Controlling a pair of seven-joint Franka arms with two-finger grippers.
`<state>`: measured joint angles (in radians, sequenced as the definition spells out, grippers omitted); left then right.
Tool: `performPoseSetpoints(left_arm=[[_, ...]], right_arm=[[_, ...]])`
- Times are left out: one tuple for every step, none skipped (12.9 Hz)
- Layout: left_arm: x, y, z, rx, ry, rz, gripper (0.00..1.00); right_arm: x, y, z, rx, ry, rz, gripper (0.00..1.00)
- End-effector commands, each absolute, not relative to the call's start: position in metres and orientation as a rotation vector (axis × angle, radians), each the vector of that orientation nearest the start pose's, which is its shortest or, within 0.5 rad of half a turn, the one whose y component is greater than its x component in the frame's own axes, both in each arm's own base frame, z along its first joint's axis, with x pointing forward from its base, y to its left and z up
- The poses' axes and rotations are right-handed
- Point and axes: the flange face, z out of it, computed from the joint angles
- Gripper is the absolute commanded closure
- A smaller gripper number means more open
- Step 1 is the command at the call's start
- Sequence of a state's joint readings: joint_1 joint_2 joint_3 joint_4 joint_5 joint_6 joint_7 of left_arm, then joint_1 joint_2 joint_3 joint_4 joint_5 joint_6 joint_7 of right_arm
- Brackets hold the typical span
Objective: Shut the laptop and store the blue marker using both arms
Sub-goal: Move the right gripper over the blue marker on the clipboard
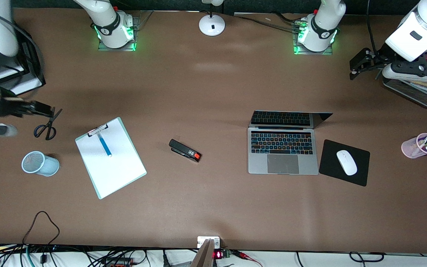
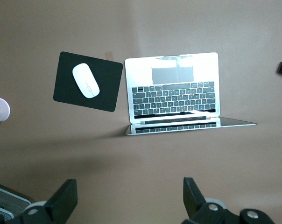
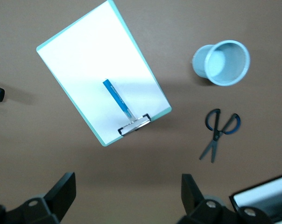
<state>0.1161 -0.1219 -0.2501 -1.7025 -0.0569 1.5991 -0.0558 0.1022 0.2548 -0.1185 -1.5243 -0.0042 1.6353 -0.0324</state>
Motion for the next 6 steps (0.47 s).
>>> performPoseSetpoints(left_arm=[[0.511,-0.083,0.627,-3.180,0.123,-0.029,0.00],[0.511,-0.083,0.626,-3.180,0.123,-0.024,0.00],[0.511,-0.083,0.625,-3.178,0.123,-0.020,0.00],[0.511,-0.083,0.623,-3.178,0.123,-0.010,0.00],[0.511,-0.083,0.620,-3.176,0.122,0.002,0.00],[0.513,-0.082,0.615,-3.177,0.122,0.019,0.00]], right_arm=[[0.641,0.003,0.477,-3.164,-0.048,0.204,0.00],[0.647,0.004,0.458,-3.164,-0.050,0.226,0.00],[0.652,0.006,0.446,-3.167,-0.056,0.228,0.00],[0.657,0.015,0.434,-3.171,-0.074,0.216,0.00],[0.662,0.020,0.420,-3.176,-0.092,0.218,0.00],[0.666,0.024,0.403,-3.180,-0.109,0.226,0.00]])
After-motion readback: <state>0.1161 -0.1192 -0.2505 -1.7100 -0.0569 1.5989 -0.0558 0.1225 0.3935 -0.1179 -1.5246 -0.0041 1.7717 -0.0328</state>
